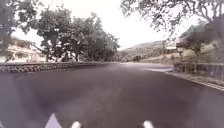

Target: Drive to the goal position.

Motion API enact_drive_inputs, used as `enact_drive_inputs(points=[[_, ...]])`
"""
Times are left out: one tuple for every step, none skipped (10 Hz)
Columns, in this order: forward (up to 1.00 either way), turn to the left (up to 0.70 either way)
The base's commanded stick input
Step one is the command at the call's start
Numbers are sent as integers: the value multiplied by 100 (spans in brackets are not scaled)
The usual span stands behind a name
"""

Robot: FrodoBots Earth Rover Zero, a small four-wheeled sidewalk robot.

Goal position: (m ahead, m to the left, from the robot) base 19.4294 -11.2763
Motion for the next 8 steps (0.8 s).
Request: enact_drive_inputs(points=[[100,0],[100,0],[100,0],[100,0],[100,0],[100,0],[100,0],[100,0]])
